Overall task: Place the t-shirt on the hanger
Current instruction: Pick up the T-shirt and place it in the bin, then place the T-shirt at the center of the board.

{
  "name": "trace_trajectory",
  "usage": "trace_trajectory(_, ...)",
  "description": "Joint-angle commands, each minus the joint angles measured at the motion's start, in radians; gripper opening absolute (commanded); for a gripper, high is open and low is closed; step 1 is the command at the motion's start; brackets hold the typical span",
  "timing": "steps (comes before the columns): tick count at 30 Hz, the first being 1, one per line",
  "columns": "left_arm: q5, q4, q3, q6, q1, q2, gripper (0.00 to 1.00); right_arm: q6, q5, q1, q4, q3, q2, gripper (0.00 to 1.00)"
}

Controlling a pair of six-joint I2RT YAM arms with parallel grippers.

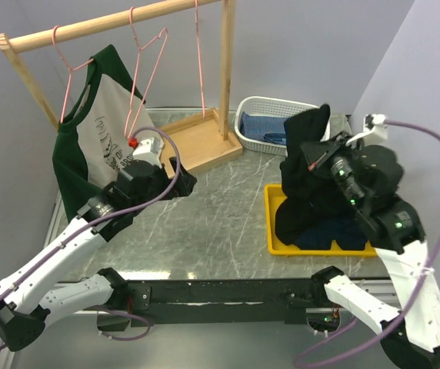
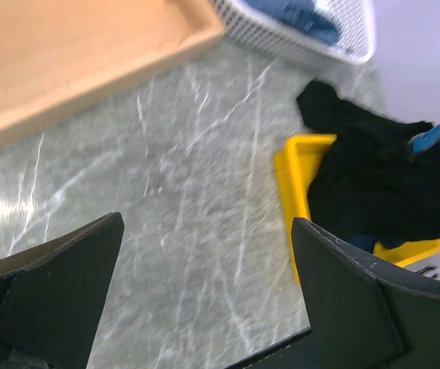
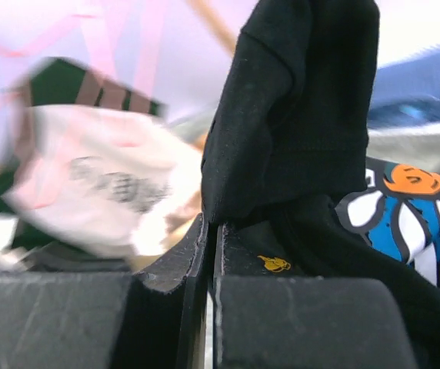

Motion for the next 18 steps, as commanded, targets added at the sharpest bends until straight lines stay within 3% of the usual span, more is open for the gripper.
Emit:
trace_trajectory(1,-0.046,-0.048,0.146,0.039,0.003,-0.011,0.96,-0.002,-0.126,0.068,-0.006,0.209,0.088,0.00)
trace_trajectory(8,-0.095,-0.122,0.278,0.073,0.003,-0.037,0.96,-0.020,-0.111,0.244,-0.038,0.551,0.257,0.00)
trace_trajectory(12,-0.128,-0.160,0.341,0.078,0.003,-0.062,0.96,-0.052,-0.010,0.399,-0.087,0.729,0.377,0.00)
trace_trajectory(15,-0.180,-0.206,0.367,0.067,0.003,-0.082,0.96,-0.048,0.025,0.464,-0.052,0.696,0.418,0.00)
trace_trajectory(18,-0.230,-0.243,0.356,0.046,0.003,-0.119,0.96,-0.022,0.024,0.482,0.047,0.474,0.397,0.02)
